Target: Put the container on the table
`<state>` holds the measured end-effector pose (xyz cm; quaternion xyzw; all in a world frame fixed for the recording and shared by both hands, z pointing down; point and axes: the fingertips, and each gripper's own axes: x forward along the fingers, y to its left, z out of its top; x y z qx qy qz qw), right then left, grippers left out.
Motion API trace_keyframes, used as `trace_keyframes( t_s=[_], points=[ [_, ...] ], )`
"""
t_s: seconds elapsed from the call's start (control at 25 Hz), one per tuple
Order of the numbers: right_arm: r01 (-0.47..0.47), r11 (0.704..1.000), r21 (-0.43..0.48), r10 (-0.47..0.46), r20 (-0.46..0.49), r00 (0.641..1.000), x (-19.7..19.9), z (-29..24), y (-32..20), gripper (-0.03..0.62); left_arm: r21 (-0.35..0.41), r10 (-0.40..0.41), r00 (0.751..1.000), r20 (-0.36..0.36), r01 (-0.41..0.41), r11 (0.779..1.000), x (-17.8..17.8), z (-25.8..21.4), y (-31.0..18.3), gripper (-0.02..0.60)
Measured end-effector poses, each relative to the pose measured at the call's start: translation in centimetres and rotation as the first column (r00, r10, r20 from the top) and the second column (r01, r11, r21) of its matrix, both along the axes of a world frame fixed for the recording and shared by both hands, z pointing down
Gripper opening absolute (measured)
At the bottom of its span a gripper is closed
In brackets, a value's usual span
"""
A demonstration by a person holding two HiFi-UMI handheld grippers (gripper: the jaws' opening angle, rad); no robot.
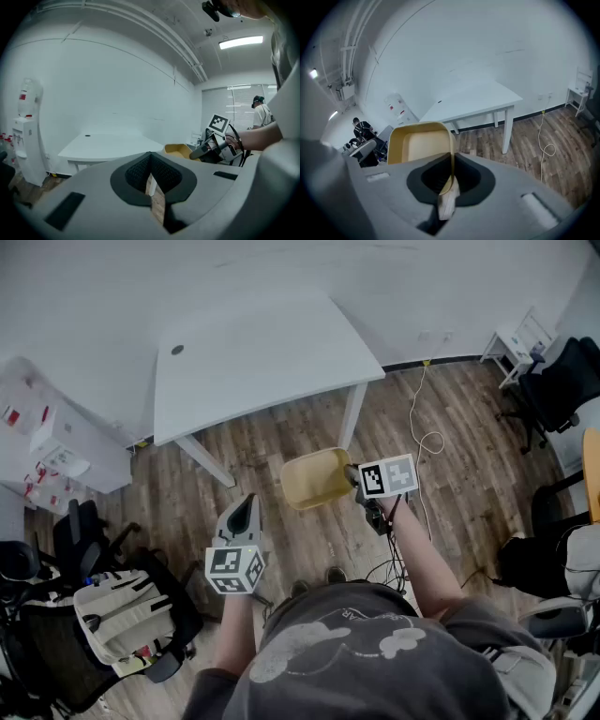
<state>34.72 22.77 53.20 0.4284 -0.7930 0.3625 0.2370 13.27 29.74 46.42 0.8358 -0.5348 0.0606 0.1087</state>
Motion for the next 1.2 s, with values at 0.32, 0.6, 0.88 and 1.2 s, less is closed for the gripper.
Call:
trace_keyframes(
  t_s=[0.32, 0.6, 0.88, 1.2],
  points=[
    [0.004, 1.0, -0.017, -0.004, 0.017, 1.0, 0.3, 0.6, 1.5, 0.012, -0.009, -0.021, 1.0, -0.023, 0.021, 1.0, -0.1, 0.6, 0.8, 0.001],
    [0.019, 0.999, -0.026, -0.018, 0.021, 1.0, 1.5, 0.9, 1.5, 0.011, -0.037, -0.029, 0.999, -0.022, 0.028, 0.999, 1.2, 1.2, 0.6, 0.002],
    [0.039, 0.999, -0.026, -0.037, 0.072, 0.997, 2.5, 1.0, 0.8, 0.012, -0.061, -0.059, 0.998, -0.013, 0.058, 0.996, 2.7, 2.0, 0.4, 0.0],
    [0.057, 0.998, -0.027, -0.055, 0.094, 0.994, 5.0, 1.7, -0.8, 0.012, -0.055, -0.093, 0.996, 0.001, 0.093, 0.994, 5.2, 2.1, -0.2, 0.001]
  ],
)
